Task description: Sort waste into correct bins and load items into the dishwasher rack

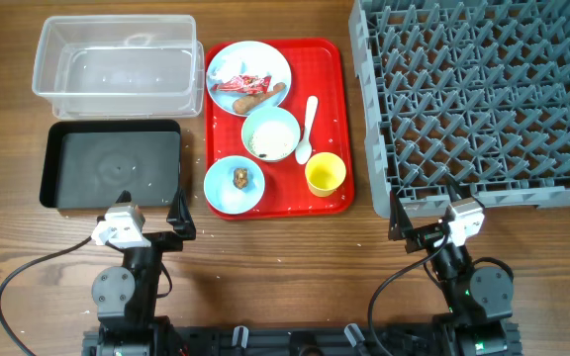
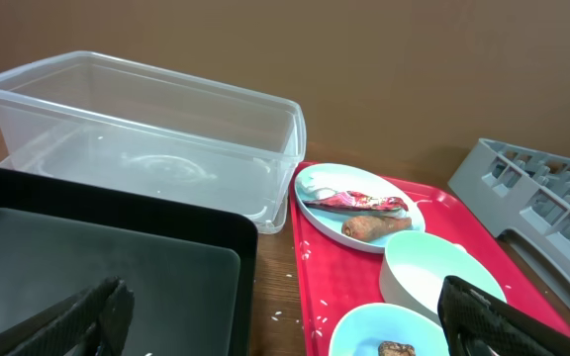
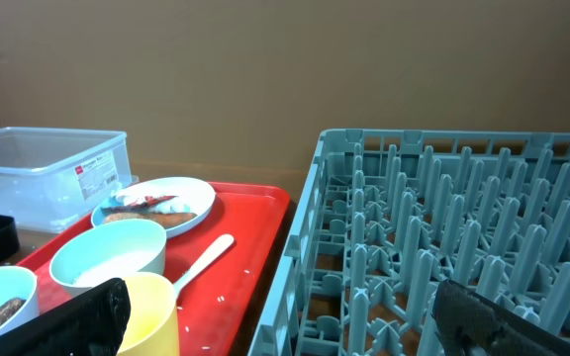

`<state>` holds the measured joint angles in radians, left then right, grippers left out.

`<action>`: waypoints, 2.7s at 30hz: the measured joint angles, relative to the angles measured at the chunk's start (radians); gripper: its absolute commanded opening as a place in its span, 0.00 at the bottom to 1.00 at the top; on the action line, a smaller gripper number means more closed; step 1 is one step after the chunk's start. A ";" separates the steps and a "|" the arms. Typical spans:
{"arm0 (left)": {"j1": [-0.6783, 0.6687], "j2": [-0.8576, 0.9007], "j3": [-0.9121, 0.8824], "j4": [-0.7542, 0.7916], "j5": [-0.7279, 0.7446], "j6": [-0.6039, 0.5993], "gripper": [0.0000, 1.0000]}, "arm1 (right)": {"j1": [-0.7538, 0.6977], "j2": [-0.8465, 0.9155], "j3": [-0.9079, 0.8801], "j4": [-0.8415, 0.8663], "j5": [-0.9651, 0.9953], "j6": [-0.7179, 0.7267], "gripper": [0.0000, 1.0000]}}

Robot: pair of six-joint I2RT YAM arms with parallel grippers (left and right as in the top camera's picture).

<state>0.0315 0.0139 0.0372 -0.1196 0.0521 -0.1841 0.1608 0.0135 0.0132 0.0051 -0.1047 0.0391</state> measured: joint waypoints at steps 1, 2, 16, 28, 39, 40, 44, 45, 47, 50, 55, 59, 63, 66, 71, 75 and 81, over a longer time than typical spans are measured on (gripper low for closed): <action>0.000 0.000 0.000 0.000 0.000 0.000 1.00 | 0.000 0.000 0.000 0.000 0.000 0.000 1.00; 0.000 0.000 0.000 0.000 0.000 0.000 1.00 | 0.000 0.000 0.000 0.000 0.000 0.000 1.00; 0.000 0.000 0.000 0.000 0.000 0.000 1.00 | 0.000 0.000 0.000 0.000 0.000 0.000 1.00; 0.000 0.000 0.000 0.000 0.000 0.000 1.00 | 0.000 0.000 0.000 0.000 0.000 0.000 1.00; 0.000 0.000 0.000 0.000 0.000 0.000 1.00 | 0.000 0.000 0.000 0.000 0.000 0.000 1.00; 0.000 0.000 0.000 0.000 0.000 0.000 1.00 | 0.000 0.000 0.000 0.000 0.000 0.000 1.00; 0.000 0.000 0.000 0.000 0.000 0.000 1.00 | 0.000 0.000 0.000 0.000 0.000 0.000 1.00; 0.000 0.000 0.000 0.000 0.000 0.000 1.00 | 0.000 0.000 0.000 0.000 0.000 0.000 1.00; 0.000 0.000 0.000 0.000 0.000 0.000 1.00 | 0.000 0.000 0.000 0.000 0.000 0.000 1.00; 0.000 0.000 0.000 0.000 0.000 0.000 1.00 | 0.000 0.000 0.000 0.000 0.000 0.000 1.00; 0.000 0.000 0.000 0.000 0.000 0.000 1.00 | 0.000 0.000 0.000 0.000 0.000 0.000 0.99; 0.000 0.000 0.000 0.000 0.000 0.000 1.00 | 0.000 0.000 0.000 0.000 0.000 0.000 1.00; 0.000 0.000 0.000 0.000 0.000 0.000 1.00 | 0.000 0.000 0.000 0.000 0.000 0.000 1.00; 0.000 0.000 0.000 0.000 0.000 0.000 1.00 | 0.000 0.000 0.000 0.000 0.000 0.000 1.00; 0.000 0.000 0.000 0.002 0.000 0.000 1.00 | 0.000 0.000 0.000 0.000 -0.002 0.000 1.00; 0.000 0.000 0.000 0.001 0.000 0.000 1.00 | 0.000 0.000 0.000 0.007 -0.004 0.000 1.00; 0.000 0.000 0.000 0.016 0.013 -0.025 1.00 | 0.000 0.000 0.002 0.054 -0.008 0.031 1.00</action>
<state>0.0315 0.0139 0.0372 -0.1036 0.0647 -0.2089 0.1608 0.0139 0.0147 0.0589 -0.1127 0.0704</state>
